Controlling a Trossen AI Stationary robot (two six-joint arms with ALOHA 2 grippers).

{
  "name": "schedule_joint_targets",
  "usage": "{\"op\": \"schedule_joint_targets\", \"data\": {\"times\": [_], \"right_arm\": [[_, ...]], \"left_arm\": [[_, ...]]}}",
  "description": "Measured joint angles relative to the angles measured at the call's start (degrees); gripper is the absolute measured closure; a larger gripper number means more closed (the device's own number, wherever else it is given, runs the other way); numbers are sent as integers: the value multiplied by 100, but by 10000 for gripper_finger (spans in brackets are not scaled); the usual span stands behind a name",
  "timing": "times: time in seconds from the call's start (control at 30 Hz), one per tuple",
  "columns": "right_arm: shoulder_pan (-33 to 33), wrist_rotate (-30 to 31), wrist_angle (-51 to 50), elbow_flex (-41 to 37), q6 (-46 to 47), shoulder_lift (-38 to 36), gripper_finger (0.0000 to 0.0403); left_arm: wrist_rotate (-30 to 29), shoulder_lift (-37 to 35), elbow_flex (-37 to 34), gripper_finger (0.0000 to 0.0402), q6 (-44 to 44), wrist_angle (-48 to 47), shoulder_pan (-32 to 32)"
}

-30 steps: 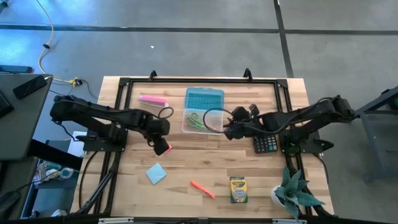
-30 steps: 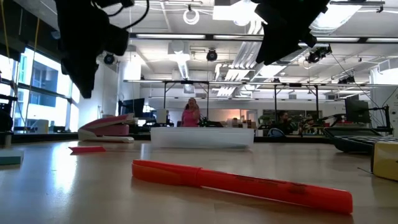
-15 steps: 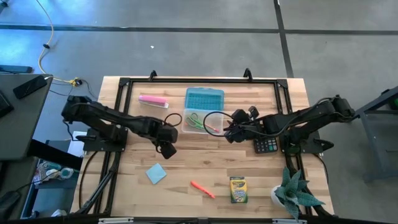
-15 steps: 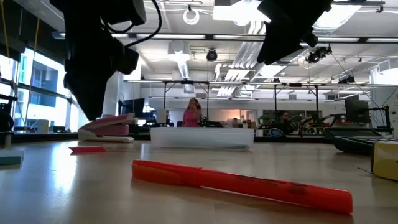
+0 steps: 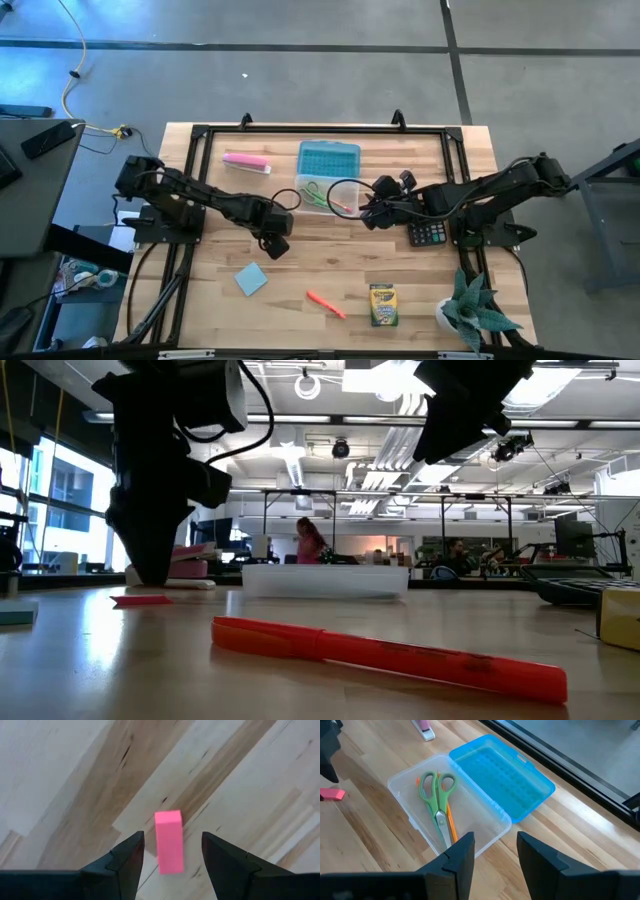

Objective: Pack school essentials
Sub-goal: Put the pink eraser into the blue supply box

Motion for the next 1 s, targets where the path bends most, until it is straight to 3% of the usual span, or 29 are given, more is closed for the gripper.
{"op": "schedule_joint_targets", "data": {"times": [0.47, 1.0], "right_arm": [[0, 0, 11, 0, 0, 4, 265], [-1, -2, 42, 0, 0, 4, 265]], "left_arm": [[6, 412, -49, 219, -90, 72, 0], [-50, 545, -49, 338, 206, -64, 4]]}}
